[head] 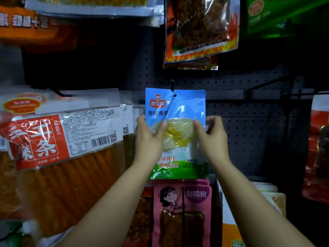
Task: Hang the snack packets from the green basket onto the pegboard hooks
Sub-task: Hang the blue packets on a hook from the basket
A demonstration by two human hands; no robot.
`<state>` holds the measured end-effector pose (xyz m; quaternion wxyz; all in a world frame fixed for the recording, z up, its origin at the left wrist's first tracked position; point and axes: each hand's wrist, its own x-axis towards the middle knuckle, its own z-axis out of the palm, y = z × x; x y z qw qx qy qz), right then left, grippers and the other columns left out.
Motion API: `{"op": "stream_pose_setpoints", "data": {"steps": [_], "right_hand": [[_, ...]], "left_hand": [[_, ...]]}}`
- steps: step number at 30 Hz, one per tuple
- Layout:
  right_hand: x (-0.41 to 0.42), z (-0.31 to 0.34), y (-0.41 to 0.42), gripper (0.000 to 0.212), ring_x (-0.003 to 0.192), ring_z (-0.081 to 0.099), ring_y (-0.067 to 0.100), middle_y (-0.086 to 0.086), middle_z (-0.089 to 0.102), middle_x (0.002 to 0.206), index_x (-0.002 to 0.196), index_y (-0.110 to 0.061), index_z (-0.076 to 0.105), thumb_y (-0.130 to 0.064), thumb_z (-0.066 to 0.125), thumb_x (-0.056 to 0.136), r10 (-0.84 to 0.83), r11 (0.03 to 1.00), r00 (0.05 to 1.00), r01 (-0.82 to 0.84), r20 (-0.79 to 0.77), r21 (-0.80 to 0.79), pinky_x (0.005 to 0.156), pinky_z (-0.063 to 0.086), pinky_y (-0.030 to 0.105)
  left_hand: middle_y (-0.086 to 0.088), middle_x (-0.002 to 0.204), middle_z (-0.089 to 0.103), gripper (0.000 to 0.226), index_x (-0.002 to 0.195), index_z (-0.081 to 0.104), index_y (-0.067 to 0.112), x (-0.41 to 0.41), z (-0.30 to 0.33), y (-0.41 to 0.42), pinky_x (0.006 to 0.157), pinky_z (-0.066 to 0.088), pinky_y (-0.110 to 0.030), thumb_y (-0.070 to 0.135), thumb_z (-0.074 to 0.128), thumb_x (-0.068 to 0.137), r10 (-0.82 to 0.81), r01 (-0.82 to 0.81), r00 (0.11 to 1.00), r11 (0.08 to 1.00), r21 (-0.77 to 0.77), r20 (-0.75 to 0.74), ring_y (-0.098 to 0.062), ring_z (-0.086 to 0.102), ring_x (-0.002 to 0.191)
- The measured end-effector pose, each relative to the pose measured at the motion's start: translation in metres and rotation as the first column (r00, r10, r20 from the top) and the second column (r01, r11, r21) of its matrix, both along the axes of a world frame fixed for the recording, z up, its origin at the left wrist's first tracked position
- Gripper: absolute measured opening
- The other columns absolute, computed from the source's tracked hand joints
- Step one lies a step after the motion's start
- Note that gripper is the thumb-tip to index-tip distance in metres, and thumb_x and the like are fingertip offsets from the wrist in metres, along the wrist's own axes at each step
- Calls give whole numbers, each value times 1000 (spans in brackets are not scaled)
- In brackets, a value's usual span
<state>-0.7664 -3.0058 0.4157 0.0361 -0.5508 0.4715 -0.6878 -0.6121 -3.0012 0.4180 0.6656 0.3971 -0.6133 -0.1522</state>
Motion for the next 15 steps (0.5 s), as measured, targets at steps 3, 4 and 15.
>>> {"op": "stream_pose_setpoints", "data": {"steps": [3, 4, 15], "right_hand": [[-1, -37, 8, 20, 70, 51, -2, -12, 54, 79, 94, -19, 52, -35, 63, 87, 74, 997, 996, -73, 42, -11, 64, 39, 18], [0, -48, 9, 18, 67, 51, -7, -14, 53, 75, 91, -21, 52, -34, 63, 88, 79, 997, 996, -79, 41, -7, 60, 37, 10], [10, -87, 16, 43, 53, 30, 12, -1, 31, 57, 62, -17, 32, -35, 58, 91, 61, 979, 998, -64, 23, 195, 50, 25, 26]], "left_hand": [[2, 123, 52, 45, 129, 36, 19, -2, -29, 6, 80, 47, -12, 28, 58, 91, -23, 23, 1000, 1000, -6, 10, -3, 55, 100], [0, 123, 54, 45, 129, 36, 18, -3, -39, 8, 81, 47, -13, 26, 58, 91, -16, 16, 1000, 1000, 10, -6, -5, 56, 101], [-10, 105, 63, 35, 111, 54, 7, 1, -81, 3, 85, 49, -40, 38, 49, 94, 46, 3, 984, 961, 276, -173, -27, 60, 99]]}}
